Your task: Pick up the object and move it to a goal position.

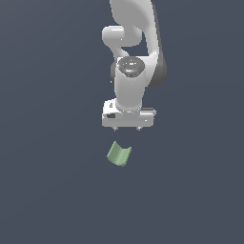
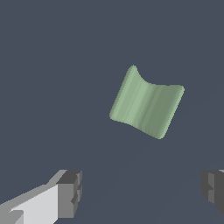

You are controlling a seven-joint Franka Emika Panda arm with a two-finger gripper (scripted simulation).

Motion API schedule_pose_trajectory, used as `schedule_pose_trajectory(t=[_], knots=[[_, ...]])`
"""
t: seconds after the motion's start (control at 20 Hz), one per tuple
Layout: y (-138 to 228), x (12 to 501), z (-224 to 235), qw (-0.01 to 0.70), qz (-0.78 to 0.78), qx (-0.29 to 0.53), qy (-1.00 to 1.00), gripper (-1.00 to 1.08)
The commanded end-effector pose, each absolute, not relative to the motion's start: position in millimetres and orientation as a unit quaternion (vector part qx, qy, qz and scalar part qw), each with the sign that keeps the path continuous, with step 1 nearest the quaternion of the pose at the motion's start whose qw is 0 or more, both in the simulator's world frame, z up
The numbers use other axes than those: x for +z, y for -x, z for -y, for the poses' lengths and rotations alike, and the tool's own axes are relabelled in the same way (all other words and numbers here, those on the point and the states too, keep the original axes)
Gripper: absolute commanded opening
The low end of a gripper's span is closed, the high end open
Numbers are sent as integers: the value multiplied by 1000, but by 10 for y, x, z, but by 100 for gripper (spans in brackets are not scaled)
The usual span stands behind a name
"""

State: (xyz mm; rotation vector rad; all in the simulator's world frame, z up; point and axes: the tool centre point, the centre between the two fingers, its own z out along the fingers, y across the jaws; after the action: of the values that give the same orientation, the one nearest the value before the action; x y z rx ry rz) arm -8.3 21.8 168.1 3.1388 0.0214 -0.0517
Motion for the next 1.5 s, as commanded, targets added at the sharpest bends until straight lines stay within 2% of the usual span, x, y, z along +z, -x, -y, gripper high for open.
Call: schedule_pose_trajectory(t=[0.0, 0.3, 0.85, 1.45], knots=[[83, 1681, -217, 1, -7, -16, -1000, 68], [116, 1676, -381, -5, -22, -19, -1000, 68], [74, 1602, -390, 7, -14, -28, -999, 68], [-129, 1196, -424, 88, 31, -68, -993, 68]])
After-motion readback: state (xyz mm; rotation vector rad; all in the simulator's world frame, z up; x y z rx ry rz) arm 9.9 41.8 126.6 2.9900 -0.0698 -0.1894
